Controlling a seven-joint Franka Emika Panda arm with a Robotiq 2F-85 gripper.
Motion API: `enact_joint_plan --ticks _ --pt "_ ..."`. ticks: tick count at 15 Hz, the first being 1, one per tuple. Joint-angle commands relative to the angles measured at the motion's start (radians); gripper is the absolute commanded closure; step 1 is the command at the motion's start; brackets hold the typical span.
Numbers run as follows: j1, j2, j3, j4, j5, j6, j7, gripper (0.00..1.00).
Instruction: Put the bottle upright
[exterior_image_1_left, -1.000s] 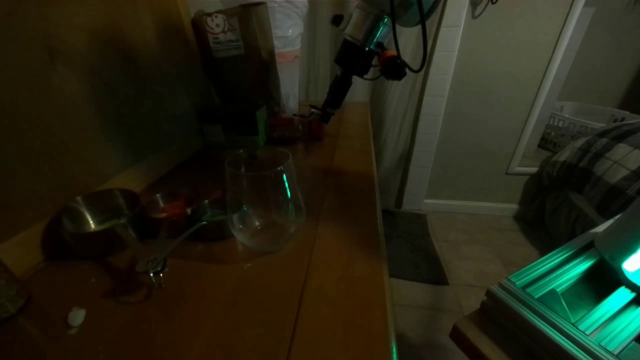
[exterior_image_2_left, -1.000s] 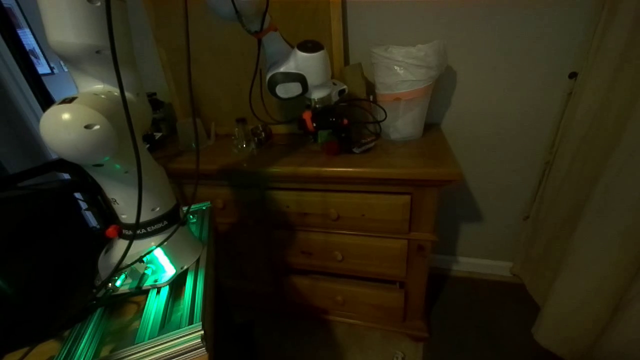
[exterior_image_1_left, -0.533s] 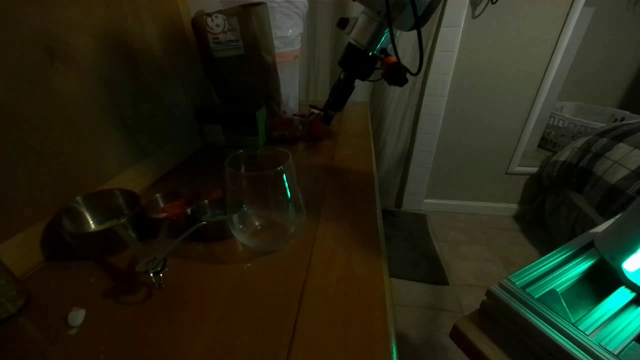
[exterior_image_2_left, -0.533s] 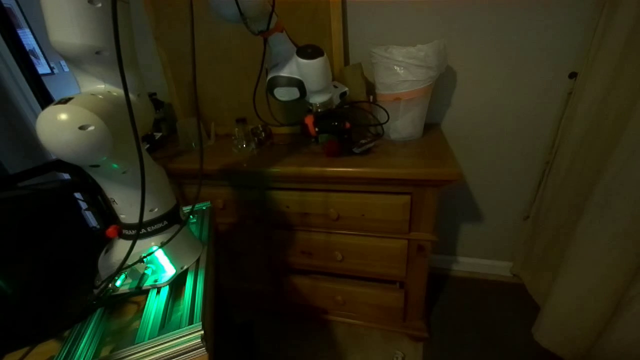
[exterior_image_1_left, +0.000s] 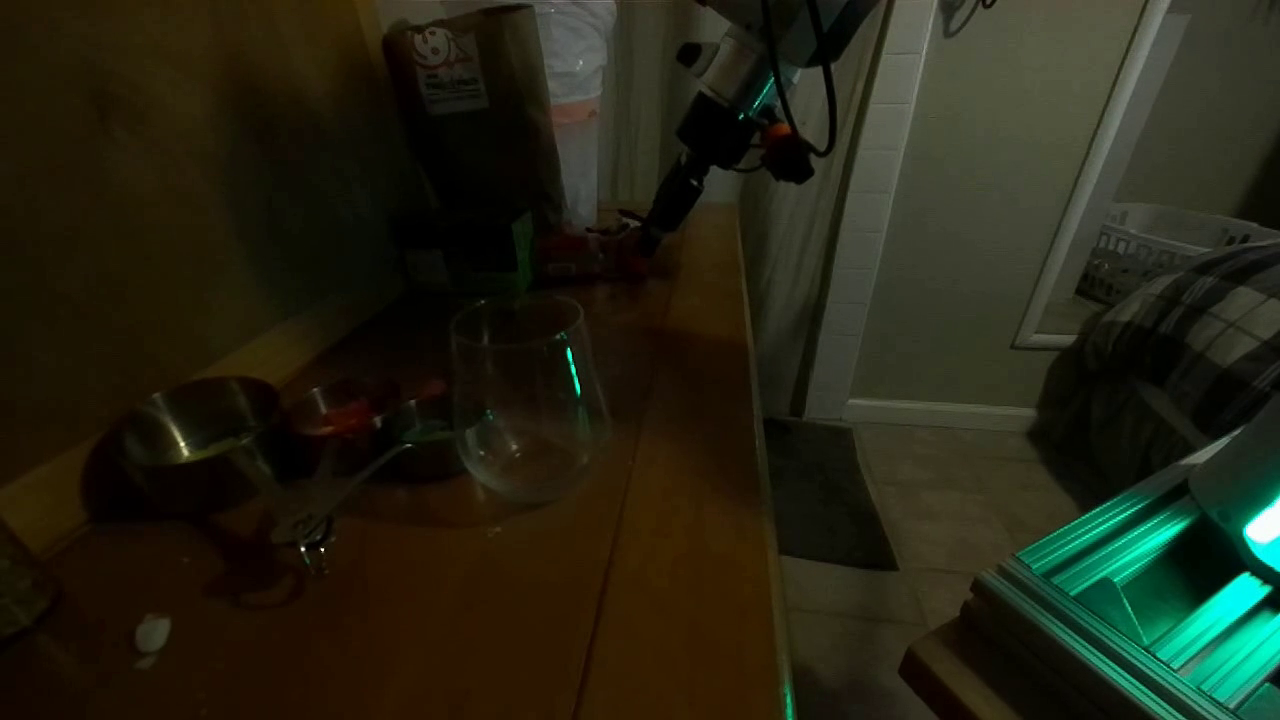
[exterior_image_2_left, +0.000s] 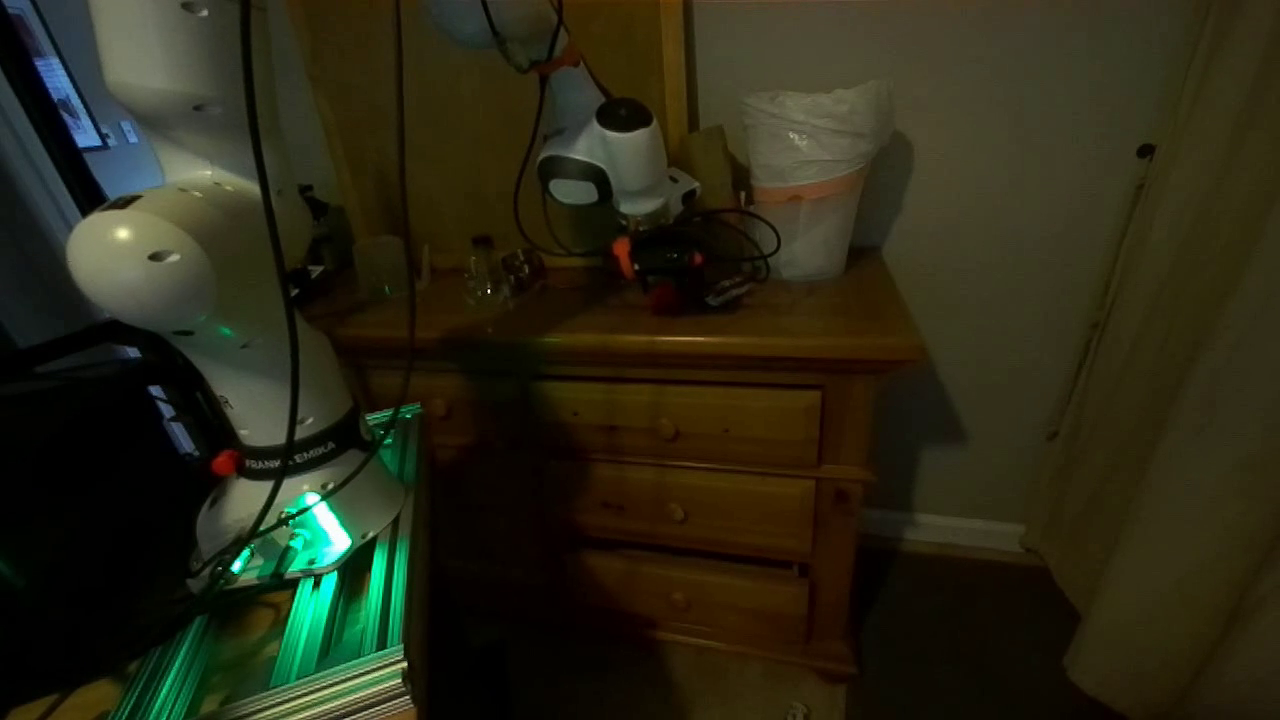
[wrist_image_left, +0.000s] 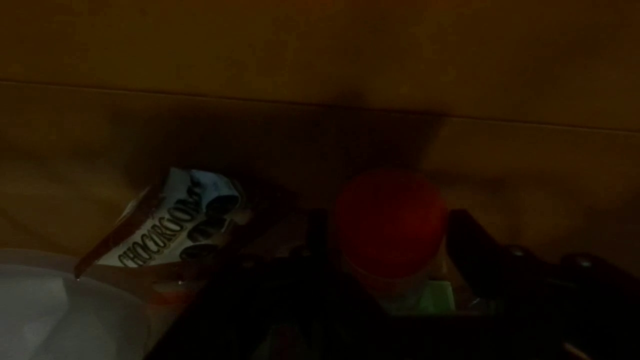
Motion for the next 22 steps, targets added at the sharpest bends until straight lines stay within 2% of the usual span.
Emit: enact_joint_plan --ticks 1,2,4,5,8,9,14,18,21,22 --pt "-0.027 0.031 0.033 0.026 0.075 0.021 -0.080 0.12" --pt "-0.028 0.033 0.035 0.027 0.084 0.020 -0.090 0.18" --pt "-0.033 0.038 0.041 0.031 0.109 0.019 -0.115 0.44" --pt "-0.034 0.040 0.042 0.032 0.118 0.019 -0.125 0.45" --pt "-0.035 0.047 0.045 0.037 0.142 0.019 -0.150 0.66" --pt "-0.037 0.046 0.046 0.039 0.150 0.019 -0.157 0.69" --pt "-0.023 0.014 0.022 0.012 0.112 0.009 -0.114 0.70" --pt "0.005 -0.106 -0.004 -0.043 0.014 -0.040 0.016 0.74" --pt "0.024 -0.209 -0.024 -0.080 -0.126 -0.083 0.161 1.00" --pt "0.027 -0.235 -0.030 -0.087 -0.181 -0.098 0.211 0.99"
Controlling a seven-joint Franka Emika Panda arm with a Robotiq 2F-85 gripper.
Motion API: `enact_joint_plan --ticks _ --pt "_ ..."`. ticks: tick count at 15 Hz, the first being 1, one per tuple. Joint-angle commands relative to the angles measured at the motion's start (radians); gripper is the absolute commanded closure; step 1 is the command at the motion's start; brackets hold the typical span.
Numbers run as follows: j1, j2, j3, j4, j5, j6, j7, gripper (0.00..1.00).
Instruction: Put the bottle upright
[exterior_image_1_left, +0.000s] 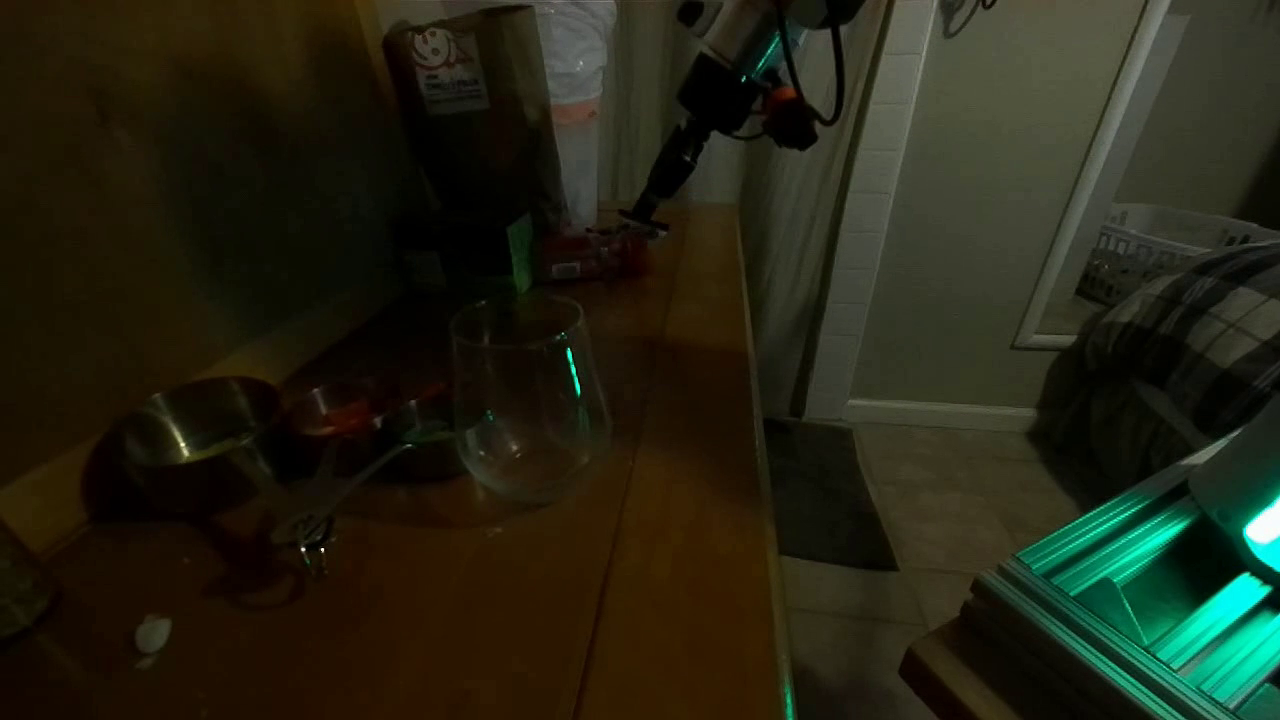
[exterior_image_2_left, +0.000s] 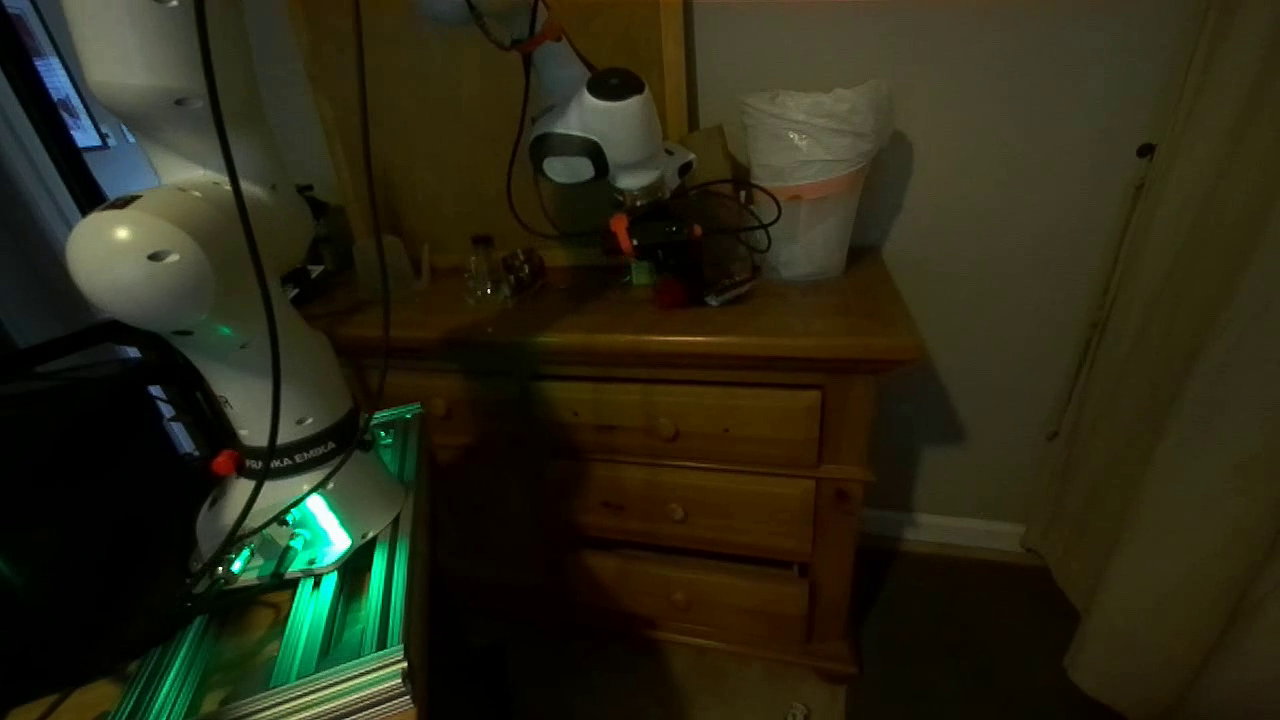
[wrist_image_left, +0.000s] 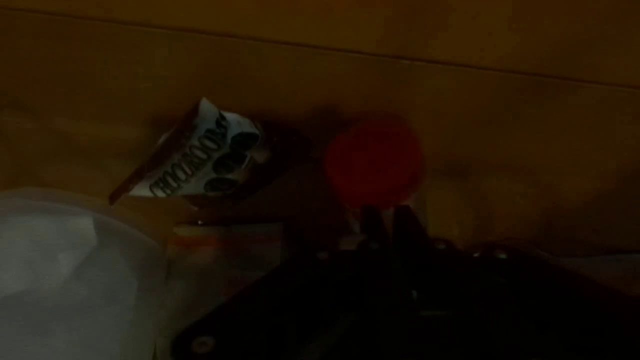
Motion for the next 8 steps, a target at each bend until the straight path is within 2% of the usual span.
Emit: enact_joint_plan --ticks 1,2,4,7,8 --pt "0.026 -0.147 -0.033 -0.064 -0.174 -0.081 0.182 0.99" --pt "0.017 -0.153 -0.027 -0.055 -0.191 -0.103 0.181 0.73" --pt "0.007 -0.151 -0.023 -0.048 -0.224 -0.119 0.164 0.71" --pt "-0.001 -0.118 -0.026 -0.035 -0.253 -0.139 0.094 0.51" --pt "0.110 -0.107 -0.141 -0.030 -0.261 -0.148 0.087 0.45"
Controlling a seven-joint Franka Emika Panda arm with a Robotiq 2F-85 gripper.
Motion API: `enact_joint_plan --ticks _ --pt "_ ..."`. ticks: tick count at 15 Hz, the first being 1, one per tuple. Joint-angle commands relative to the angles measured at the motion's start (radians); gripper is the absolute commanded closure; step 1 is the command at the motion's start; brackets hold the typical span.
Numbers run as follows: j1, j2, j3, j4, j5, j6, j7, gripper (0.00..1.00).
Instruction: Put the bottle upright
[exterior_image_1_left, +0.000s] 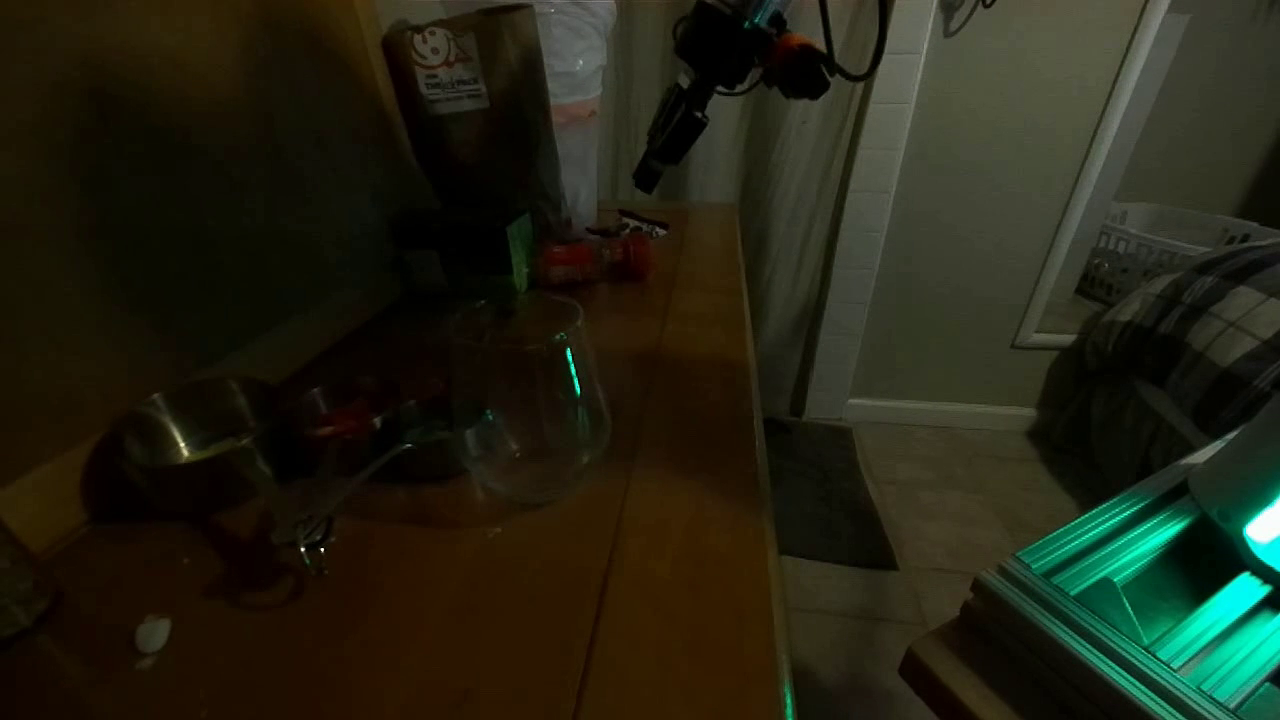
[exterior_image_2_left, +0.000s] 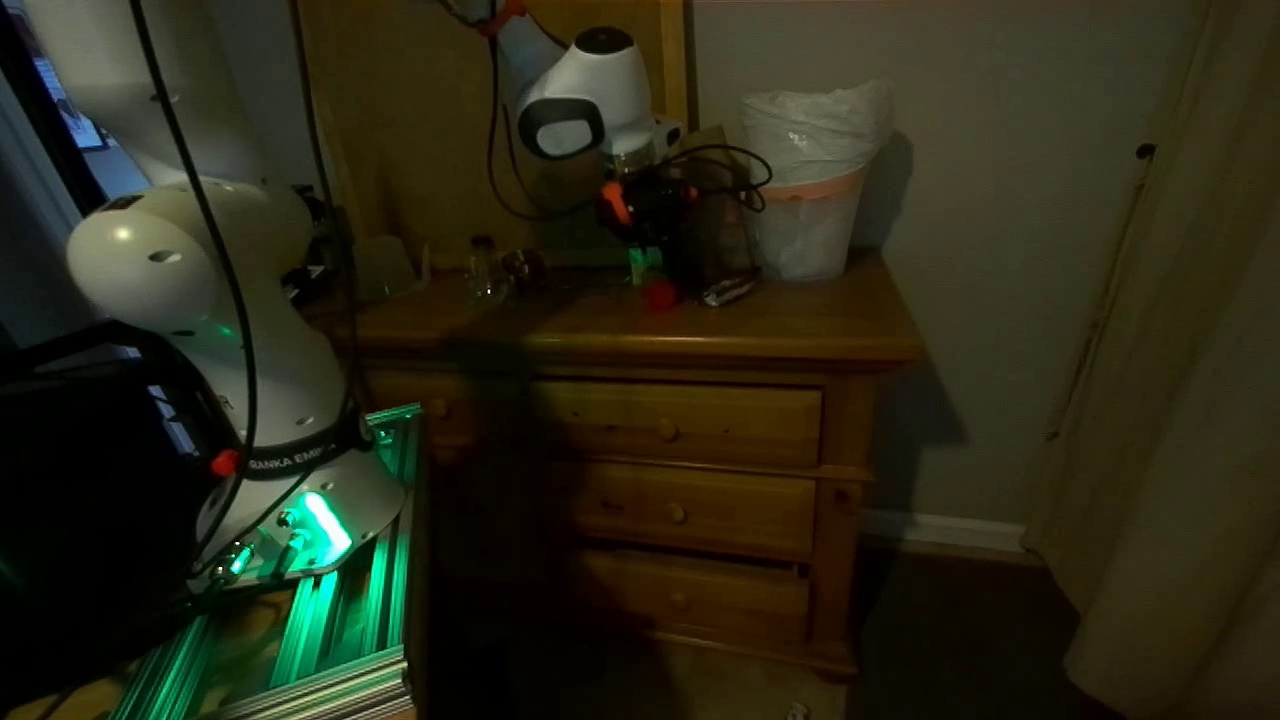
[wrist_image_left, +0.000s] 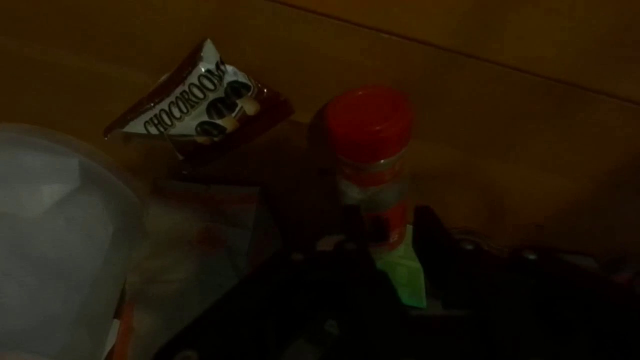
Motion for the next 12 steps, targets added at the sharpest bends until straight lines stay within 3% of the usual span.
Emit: enact_joint_plan --ticks 1,4,7,12 --pt "0.118 0.027 -0.146 0.003 -0.071 -0.038 -0.036 0.37" --pt "0.178 0.066 -0.228 0.021 -0.100 -0.043 -0.054 0.16" --pt "0.200 0.115 -0.261 0.050 -0.080 -0.021 -0.086 0.00" --pt "0.190 0.185 -0.247 0.112 -0.038 -0.050 -0.140 0.00"
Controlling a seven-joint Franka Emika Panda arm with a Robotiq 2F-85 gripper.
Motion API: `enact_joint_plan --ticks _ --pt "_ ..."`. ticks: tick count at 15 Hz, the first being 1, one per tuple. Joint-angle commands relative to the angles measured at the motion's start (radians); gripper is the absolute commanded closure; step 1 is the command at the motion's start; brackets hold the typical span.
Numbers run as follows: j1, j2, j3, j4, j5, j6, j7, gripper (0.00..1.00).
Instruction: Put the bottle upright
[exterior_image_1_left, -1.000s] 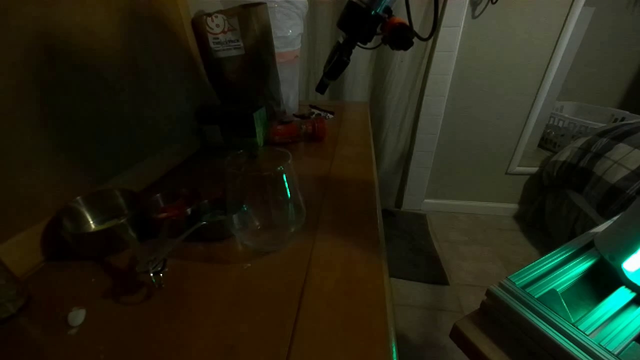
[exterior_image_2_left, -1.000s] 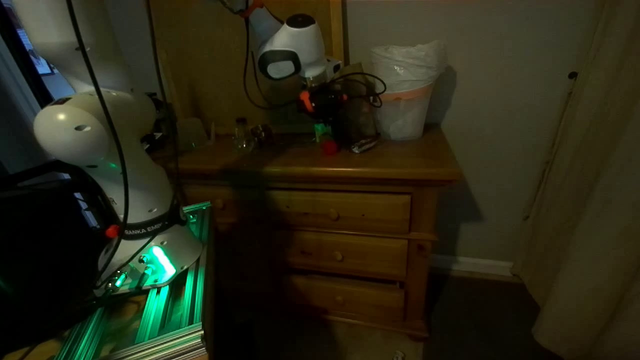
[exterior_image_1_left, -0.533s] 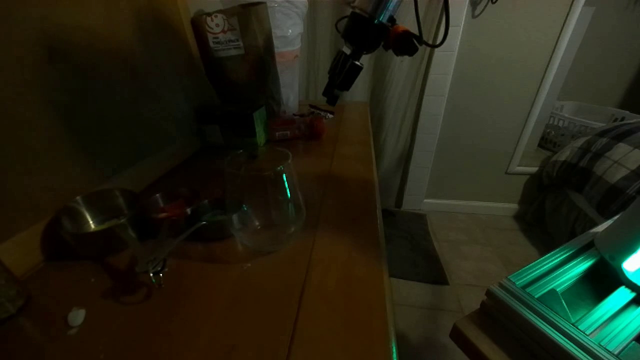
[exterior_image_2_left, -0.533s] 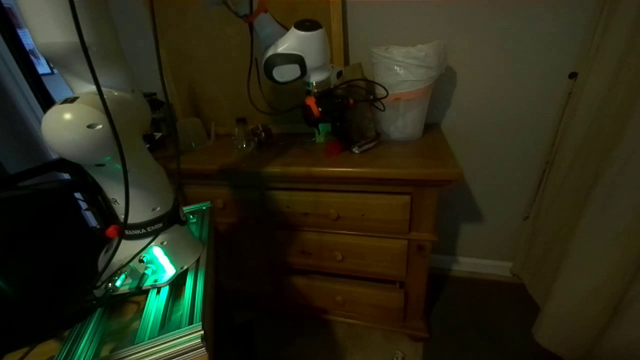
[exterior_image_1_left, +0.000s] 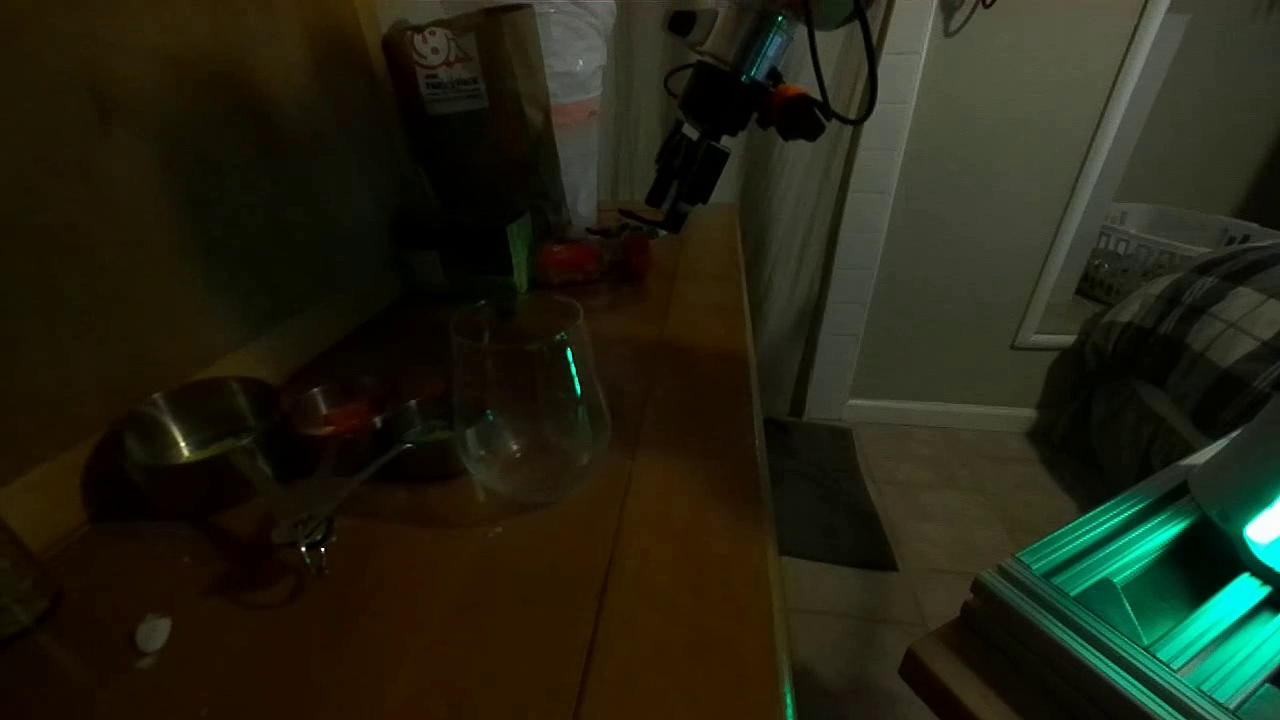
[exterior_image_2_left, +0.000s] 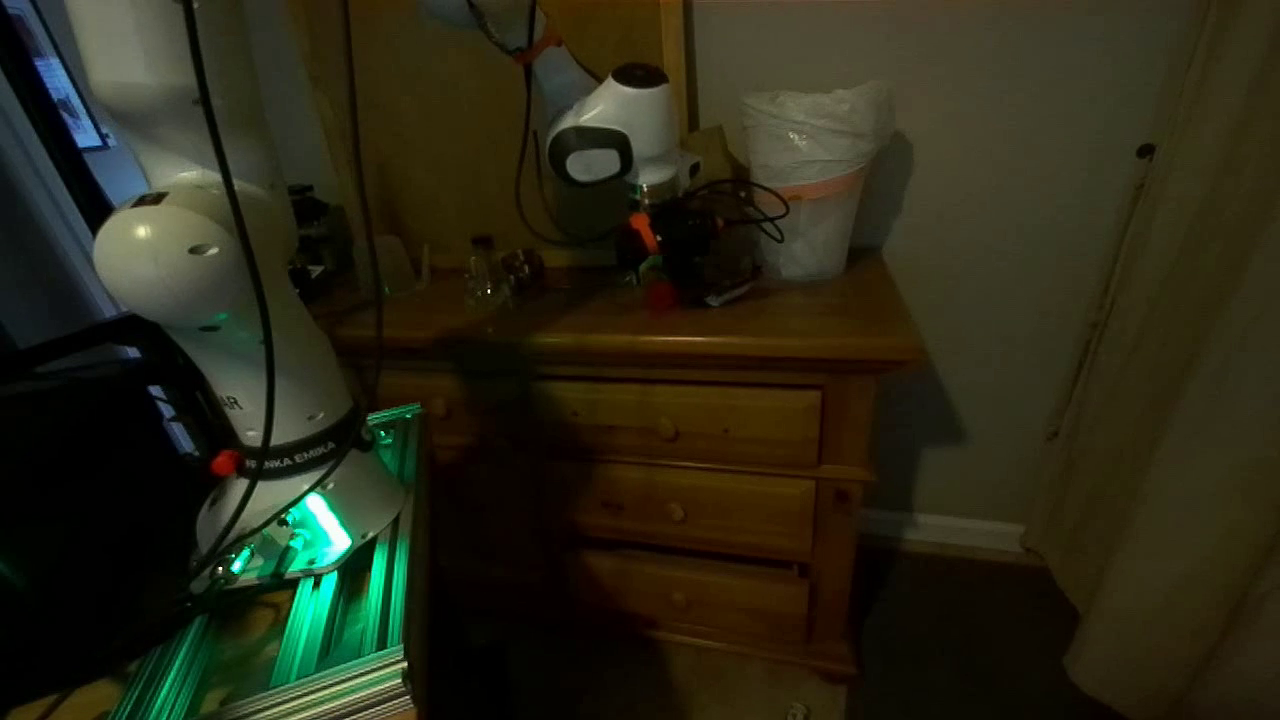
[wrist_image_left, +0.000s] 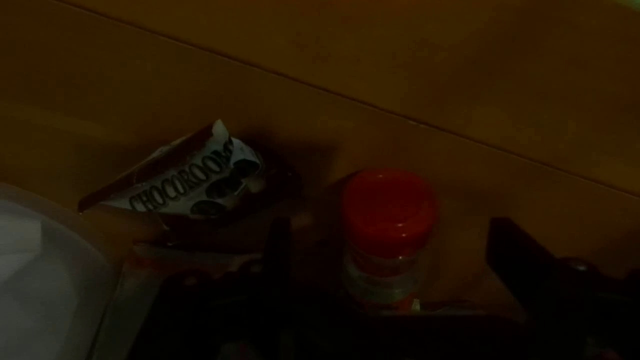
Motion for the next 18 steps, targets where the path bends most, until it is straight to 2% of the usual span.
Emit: enact_joint_plan --ticks 1,11,12,13,18 --pt "0.000 0.068 0.007 0.066 0.039 -0.029 -0.048 0.00" --pt "-0.017 0.170 0.040 0.134 0.052 -0.044 -0.060 0.00" --pt "-0.019 0.177 0.043 0.135 0.052 -0.047 -0.061 0.10" --pt "-0.018 0.184 0.044 0.135 0.046 -0.046 -0.059 0.26" --pt "-0.020 0.198 0.046 0.135 0.033 -0.053 -0.039 0.62"
